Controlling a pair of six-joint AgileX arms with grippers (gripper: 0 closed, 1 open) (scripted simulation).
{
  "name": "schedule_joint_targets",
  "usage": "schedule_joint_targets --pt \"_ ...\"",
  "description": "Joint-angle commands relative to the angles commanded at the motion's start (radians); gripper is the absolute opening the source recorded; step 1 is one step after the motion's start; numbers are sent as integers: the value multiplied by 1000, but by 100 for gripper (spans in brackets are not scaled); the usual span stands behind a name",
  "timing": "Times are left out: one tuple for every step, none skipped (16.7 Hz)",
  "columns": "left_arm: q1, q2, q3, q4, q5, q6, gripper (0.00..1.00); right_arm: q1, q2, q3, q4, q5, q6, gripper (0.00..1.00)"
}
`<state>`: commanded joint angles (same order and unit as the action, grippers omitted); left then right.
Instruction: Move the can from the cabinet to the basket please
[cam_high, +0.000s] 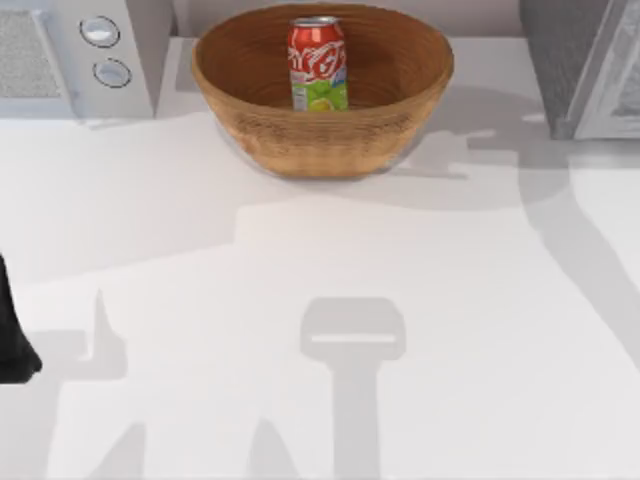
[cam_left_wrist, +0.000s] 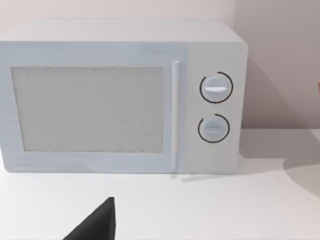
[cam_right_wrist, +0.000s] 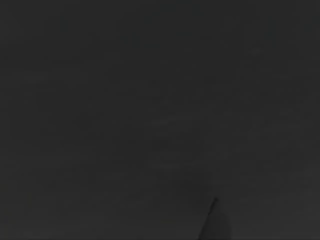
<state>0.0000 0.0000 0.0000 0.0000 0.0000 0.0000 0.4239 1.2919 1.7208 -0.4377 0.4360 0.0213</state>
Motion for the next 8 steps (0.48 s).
schedule_joint_targets --pt "0 0 0 0 0 0 100 14 0 0 -1 13 -1 100" --pt "0 0 0 0 0 0 100 18 0 0 -1 17 -1 100" --pt "0 0 0 0 0 0 100 18 0 0 -1 17 -1 100" --pt "0 0 0 0 0 0 100 18 0 0 -1 17 -1 100" --pt "0 0 0 0 0 0 100 18 0 0 -1 17 -1 100" --pt "0 0 0 0 0 0 100 0 -20 4 -6 31 -11 100" --pt "0 0 0 0 0 0 100 -2 -16 7 -5 29 -11 100" --pt "0 0 0 0 0 0 100 -8 -3 17 -2 23 -11 100"
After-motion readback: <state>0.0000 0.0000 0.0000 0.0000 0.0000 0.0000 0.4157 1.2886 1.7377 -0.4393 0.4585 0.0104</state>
